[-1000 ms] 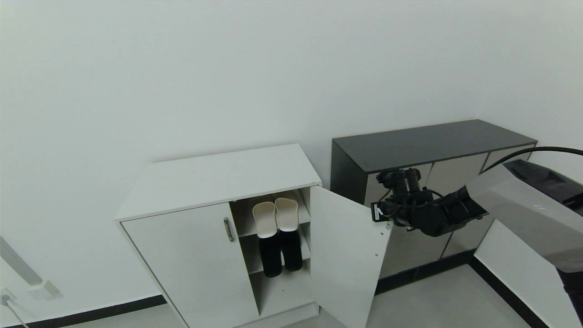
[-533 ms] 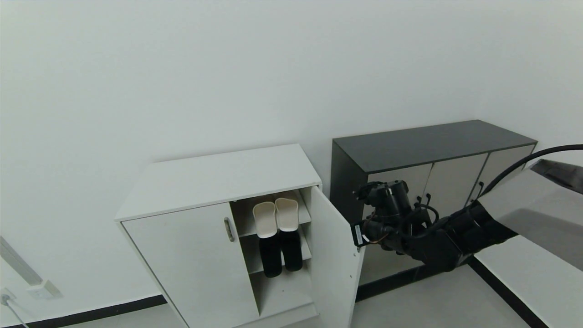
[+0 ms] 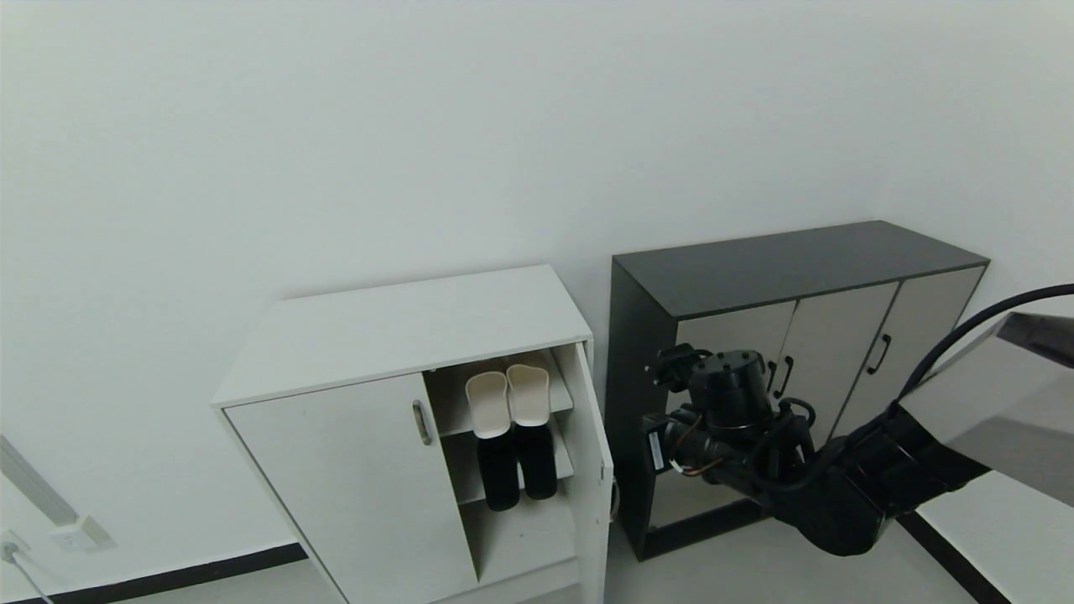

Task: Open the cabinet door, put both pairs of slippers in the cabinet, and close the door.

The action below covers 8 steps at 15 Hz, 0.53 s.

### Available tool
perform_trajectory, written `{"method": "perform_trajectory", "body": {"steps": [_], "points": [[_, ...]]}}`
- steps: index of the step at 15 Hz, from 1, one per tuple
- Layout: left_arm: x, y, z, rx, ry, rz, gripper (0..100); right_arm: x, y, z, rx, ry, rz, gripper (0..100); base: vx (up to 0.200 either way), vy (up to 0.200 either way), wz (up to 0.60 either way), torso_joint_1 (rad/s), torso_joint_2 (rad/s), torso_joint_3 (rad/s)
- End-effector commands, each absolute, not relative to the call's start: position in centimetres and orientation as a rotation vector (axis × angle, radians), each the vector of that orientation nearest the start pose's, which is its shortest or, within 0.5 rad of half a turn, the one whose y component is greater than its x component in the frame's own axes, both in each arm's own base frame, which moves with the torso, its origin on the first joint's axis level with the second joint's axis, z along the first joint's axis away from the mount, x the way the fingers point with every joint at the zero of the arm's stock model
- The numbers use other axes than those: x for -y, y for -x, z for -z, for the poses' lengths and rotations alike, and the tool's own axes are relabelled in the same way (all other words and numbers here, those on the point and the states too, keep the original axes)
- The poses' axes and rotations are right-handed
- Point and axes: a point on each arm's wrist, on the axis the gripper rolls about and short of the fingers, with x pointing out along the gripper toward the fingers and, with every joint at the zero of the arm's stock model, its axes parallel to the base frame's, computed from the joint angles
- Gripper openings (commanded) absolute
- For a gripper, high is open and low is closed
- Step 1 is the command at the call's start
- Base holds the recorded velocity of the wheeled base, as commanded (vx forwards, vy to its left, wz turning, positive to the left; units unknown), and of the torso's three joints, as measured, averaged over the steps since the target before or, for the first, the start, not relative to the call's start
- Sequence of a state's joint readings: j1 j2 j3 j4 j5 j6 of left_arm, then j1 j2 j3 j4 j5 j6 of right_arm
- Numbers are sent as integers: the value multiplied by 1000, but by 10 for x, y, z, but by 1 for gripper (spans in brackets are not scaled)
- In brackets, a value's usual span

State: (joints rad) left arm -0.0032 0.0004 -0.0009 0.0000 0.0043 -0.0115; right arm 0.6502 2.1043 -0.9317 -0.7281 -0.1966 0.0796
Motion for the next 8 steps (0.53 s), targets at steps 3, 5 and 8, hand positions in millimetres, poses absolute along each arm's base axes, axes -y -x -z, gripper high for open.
{"method": "perform_trajectory", "body": {"steps": [3,5,8], "points": [[0,23,-76,0,12,-2,0,-229,-302,-78,-439,121,-432,0,0,0,200,1,-1,1],[0,23,-75,0,12,-2,0,-229,-302,-81,-432,115,-435,0,0,0,600,-5,2,9],[0,23,-76,-2,12,-2,0,-230,-303,-85,-398,100,-440,0,0,0,600,12,6,2]]}}
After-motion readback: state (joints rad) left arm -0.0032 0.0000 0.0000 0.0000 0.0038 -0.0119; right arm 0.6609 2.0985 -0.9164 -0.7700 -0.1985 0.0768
